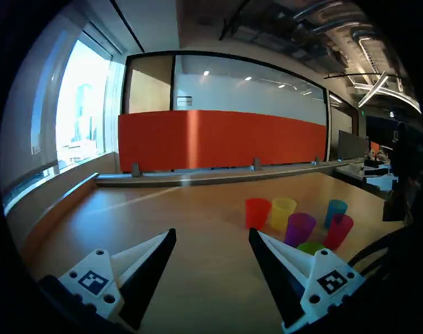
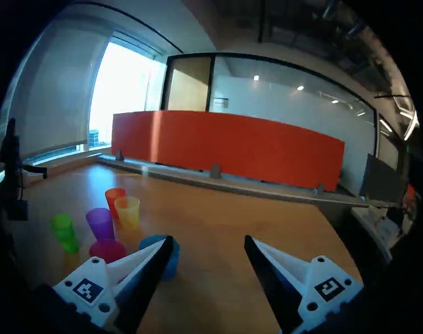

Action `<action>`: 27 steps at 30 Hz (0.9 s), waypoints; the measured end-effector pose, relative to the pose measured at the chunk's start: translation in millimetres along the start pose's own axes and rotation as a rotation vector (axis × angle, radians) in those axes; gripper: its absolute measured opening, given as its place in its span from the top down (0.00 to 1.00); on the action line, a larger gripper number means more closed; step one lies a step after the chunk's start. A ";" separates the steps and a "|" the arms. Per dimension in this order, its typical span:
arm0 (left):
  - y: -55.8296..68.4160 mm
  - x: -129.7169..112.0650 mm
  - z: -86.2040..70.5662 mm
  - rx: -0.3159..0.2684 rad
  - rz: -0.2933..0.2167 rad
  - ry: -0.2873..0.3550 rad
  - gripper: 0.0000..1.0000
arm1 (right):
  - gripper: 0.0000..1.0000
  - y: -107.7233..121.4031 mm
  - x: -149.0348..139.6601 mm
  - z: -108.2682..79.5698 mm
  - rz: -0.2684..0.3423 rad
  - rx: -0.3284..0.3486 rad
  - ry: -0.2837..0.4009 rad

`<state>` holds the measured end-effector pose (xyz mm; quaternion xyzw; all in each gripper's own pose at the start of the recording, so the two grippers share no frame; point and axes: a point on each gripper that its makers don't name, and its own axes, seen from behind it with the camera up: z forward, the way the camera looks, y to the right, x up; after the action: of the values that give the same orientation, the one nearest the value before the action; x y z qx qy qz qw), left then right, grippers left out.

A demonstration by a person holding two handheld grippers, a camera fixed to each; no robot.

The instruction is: Pour water

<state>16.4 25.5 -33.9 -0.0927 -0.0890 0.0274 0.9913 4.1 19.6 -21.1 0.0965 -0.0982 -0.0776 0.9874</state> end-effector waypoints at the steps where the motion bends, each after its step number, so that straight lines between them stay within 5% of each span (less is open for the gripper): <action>1: -1.1 2.8 -0.3 0.007 0.004 0.008 0.03 | 0.01 0.9 3.8 0.2 0.003 -0.009 0.016; 11: -6.6 23.3 -4.9 0.054 -0.003 0.086 0.03 | 0.01 3.0 42.7 -1.3 0.018 -0.080 0.166; 27: -7.5 46.0 -11.3 0.099 -0.010 0.196 0.03 | 0.01 1.0 68.8 -4.5 0.044 -0.191 0.276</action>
<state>63.9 19.4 -35.6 -0.0453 0.0093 0.0179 0.9988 71.9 9.5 -12.9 0.0097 0.0439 -0.0508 0.9977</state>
